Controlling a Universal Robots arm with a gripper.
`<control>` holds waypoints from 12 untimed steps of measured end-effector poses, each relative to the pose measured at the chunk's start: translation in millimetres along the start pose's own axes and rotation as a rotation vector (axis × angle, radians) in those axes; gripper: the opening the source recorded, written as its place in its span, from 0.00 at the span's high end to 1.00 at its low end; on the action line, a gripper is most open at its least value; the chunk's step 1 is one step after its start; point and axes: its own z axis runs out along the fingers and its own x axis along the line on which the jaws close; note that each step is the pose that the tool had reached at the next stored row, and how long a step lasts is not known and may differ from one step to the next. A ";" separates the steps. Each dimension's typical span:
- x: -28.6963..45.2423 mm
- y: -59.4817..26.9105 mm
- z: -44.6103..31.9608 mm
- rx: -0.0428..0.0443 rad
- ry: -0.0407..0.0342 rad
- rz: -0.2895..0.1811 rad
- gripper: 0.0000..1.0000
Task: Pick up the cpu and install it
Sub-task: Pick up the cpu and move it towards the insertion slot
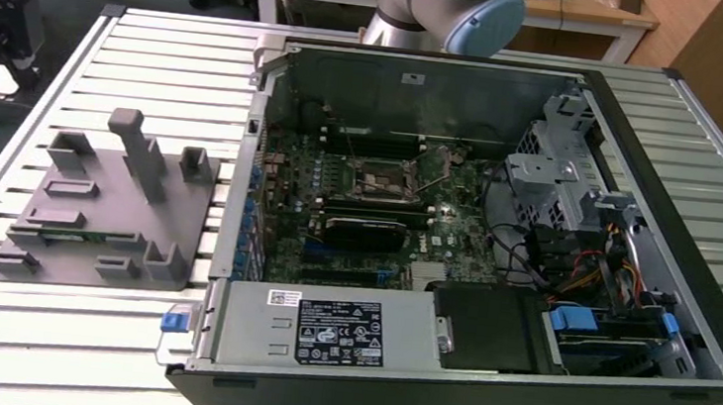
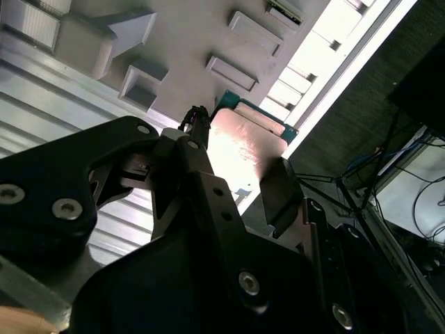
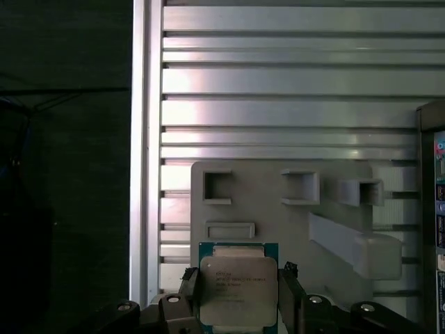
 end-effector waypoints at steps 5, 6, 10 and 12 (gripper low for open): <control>0.0 2.6 -11.1 0.0001 -0.0010 0.000 0.46; 0.1 3.0 -13.1 0.0000 -0.0013 0.000 0.46; 0.1 4.4 -20.3 0.0000 -0.0020 0.000 0.46; 0.1 5.0 -23.8 0.0000 -0.0023 0.000 0.46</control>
